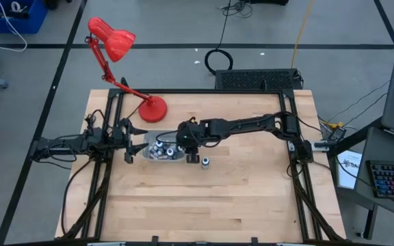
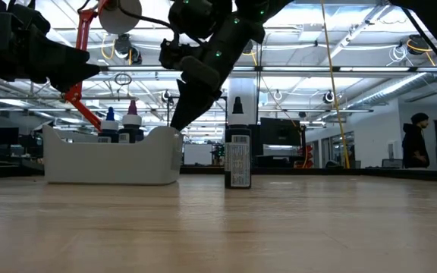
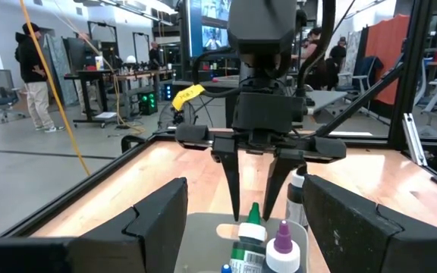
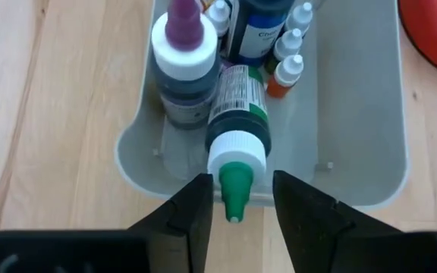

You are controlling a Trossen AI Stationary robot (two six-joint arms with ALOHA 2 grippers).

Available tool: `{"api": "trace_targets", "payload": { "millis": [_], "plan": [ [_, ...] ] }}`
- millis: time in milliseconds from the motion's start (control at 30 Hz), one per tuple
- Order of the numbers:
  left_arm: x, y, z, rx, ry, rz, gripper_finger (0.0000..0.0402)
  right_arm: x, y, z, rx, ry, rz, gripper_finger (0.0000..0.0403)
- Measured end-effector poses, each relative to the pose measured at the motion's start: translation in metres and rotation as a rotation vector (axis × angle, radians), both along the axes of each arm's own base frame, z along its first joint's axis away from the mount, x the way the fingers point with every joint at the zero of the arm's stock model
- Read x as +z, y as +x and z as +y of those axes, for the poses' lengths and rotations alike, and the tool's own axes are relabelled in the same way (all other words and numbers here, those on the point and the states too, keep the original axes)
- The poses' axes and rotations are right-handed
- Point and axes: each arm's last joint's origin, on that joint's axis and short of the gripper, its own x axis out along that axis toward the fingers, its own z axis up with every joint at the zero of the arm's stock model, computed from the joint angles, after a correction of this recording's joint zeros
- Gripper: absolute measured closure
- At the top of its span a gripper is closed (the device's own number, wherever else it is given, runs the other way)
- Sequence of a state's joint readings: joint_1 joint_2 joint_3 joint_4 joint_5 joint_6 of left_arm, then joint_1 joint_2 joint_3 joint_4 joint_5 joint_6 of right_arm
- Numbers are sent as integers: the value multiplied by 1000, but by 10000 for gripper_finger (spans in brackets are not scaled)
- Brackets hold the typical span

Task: Pick & Place food coloring
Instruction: Put the big green coloring bottle into the gray container

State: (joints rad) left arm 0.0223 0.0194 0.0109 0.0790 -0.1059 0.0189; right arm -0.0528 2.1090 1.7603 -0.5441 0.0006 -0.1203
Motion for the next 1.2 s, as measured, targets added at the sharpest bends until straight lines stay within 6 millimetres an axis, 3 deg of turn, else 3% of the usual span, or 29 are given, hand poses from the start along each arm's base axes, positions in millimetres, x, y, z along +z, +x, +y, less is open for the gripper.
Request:
{"api": "trace_targets", "payload": {
  "millis": [167,400,600,1200],
  "plan": [
    [0,0,0,0,0,0,144,0,0,0,1,0,6,302],
    [0,0,0,0,0,0,144,0,-1,0,33,-25,9,381],
    [0,0,0,0,0,0,144,5,-3,1,41,-63,6,381],
    [0,0,0,0,0,0,144,47,-10,12,45,-168,31,381]
  ]
}}
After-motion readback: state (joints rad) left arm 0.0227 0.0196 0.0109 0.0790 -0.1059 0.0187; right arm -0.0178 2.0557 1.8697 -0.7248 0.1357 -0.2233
